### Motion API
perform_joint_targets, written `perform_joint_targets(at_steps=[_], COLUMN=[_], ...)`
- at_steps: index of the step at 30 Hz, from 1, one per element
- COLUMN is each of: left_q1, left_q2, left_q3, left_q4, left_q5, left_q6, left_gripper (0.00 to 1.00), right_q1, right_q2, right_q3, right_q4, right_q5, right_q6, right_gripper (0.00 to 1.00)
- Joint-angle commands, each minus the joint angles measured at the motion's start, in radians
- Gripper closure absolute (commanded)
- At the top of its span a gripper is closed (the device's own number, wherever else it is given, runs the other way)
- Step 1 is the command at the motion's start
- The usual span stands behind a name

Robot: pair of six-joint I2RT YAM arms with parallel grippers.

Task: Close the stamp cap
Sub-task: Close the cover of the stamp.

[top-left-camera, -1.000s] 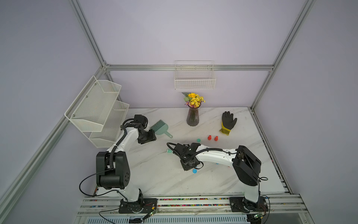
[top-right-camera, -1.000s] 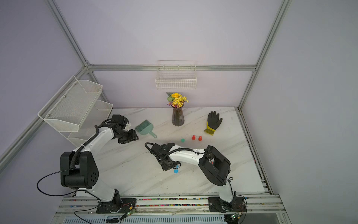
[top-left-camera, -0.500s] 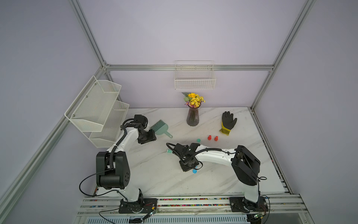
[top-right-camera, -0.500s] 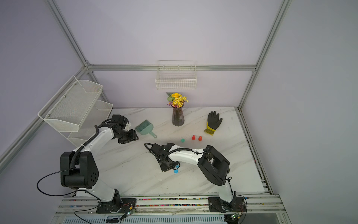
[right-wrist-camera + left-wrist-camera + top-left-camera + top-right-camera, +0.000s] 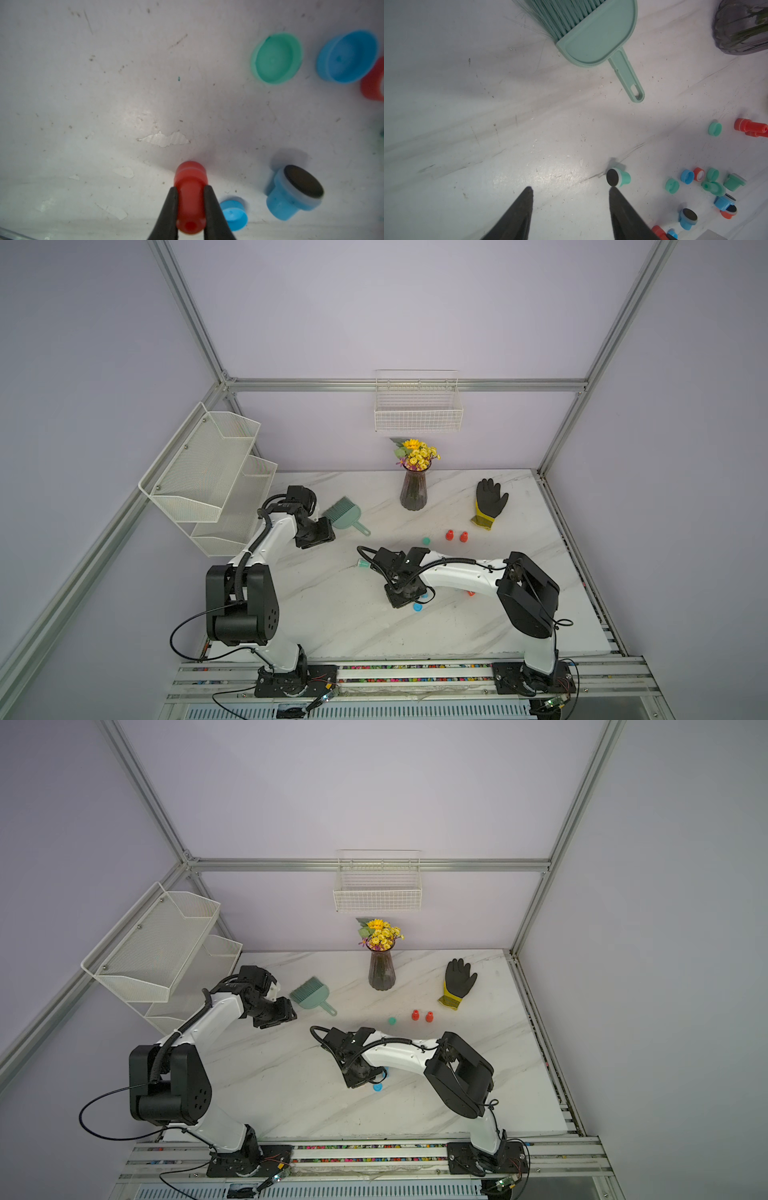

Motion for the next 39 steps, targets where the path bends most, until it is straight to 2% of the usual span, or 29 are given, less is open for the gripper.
perform_joint_targets(at_steps=[1, 13, 21, 27, 34, 39], left_q1=[0.008, 0.008, 0.009, 0.009, 0.009, 0.01], left_q2=[-0.015, -0.016, -0.019, -0.022, -0.023, -0.023], left_q3=[0.007, 0.005, 0.004, 0.004, 0.001, 0.003], left_q4=[0.021, 0.015, 0.014, 0.015, 0.015, 0.015], left_q5=[0.016, 0.025, 0.03, 0.032, 0.026, 0.025], left_q6=[0.035, 0.038, 0.038, 0.038, 0.039, 0.04], left_gripper=[0.41, 0.41, 0.41, 0.41, 0.41, 0.41], right_q1=[0.005, 0.018, 0.027, 0.027, 0.025, 0.006], right_q2=[0.149, 0.283, 0.314, 0.296, 0.19, 0.113], right_q3=[-0.11, -0.078, -0.051, 0.049, 0.184, 0.242], right_q4=[0.055, -0.05, -0.097, -0.124, -0.163, -0.174], right_q5=[-0.064, -0.14, -0.151, -0.128, -0.036, -0.013], right_q6=[0.003, -0.035, -0.043, -0.05, -0.017, -0.011], right_gripper=[1.0, 1.0, 1.0, 1.0, 1.0, 1.0])
